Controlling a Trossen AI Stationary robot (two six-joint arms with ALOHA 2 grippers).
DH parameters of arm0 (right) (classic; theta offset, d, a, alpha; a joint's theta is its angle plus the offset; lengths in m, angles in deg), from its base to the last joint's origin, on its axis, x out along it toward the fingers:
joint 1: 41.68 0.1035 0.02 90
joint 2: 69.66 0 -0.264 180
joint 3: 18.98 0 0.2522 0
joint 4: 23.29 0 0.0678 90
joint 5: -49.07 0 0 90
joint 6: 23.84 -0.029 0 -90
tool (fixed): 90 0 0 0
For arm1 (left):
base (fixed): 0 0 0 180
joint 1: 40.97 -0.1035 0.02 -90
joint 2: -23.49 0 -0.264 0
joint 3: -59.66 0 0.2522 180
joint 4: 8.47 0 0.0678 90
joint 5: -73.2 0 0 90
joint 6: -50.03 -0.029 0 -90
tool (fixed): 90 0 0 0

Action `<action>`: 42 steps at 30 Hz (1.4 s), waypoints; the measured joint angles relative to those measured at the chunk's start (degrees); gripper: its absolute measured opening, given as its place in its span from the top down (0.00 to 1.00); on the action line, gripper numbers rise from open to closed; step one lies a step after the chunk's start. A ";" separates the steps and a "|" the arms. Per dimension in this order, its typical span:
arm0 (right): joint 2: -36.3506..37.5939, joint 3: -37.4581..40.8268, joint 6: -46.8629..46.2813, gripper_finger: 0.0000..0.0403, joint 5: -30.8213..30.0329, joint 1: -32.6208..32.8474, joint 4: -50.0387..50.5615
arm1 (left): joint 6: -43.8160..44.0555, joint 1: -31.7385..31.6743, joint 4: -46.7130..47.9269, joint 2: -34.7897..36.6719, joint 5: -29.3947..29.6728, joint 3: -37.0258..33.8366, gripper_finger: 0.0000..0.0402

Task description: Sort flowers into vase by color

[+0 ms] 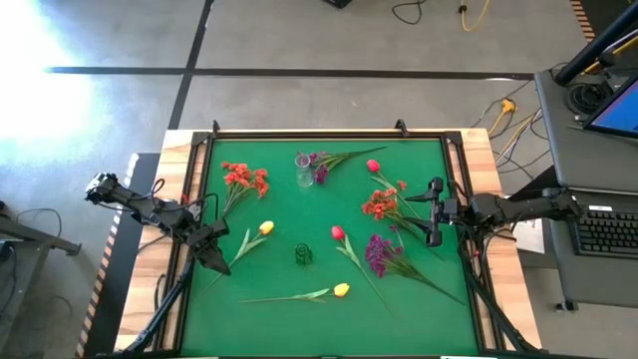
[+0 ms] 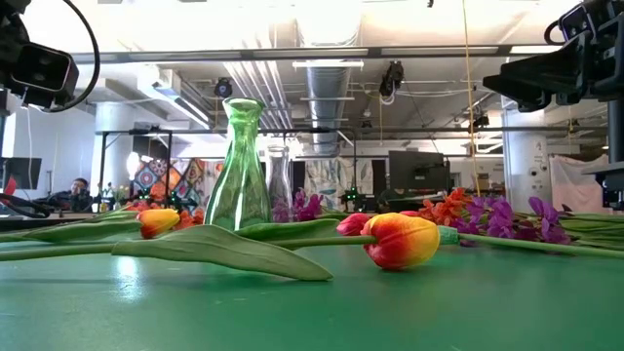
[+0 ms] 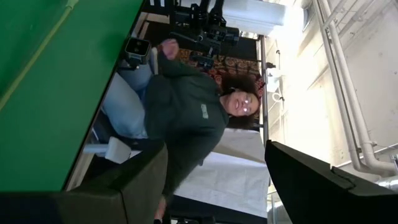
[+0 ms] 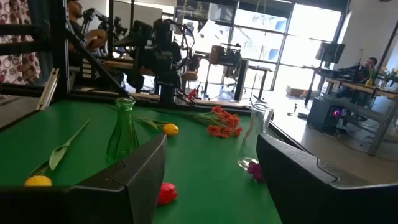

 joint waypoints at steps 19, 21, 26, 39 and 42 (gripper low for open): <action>0.00 0.02 0.00 0.40 0.02 0.00 0.00 | 16.12 -0.01 -0.30 0.01 0.58 0.00 0.34; 0.00 0.02 0.01 0.40 0.01 0.00 0.00 | 14.23 -0.01 -0.29 0.01 -1.07 0.00 0.34; 0.00 0.02 0.00 0.40 0.02 0.00 0.00 | -15.28 0.04 0.89 -0.26 5.90 0.02 0.34; -0.02 0.00 -2.26 0.40 -1.51 0.00 -0.72 | -63.70 -0.01 -15.06 -0.76 85.07 0.16 0.34; 0.00 0.02 -13.44 0.40 -2.67 0.00 -2.08 | -70.53 -0.01 -15.07 -0.85 90.06 0.56 0.34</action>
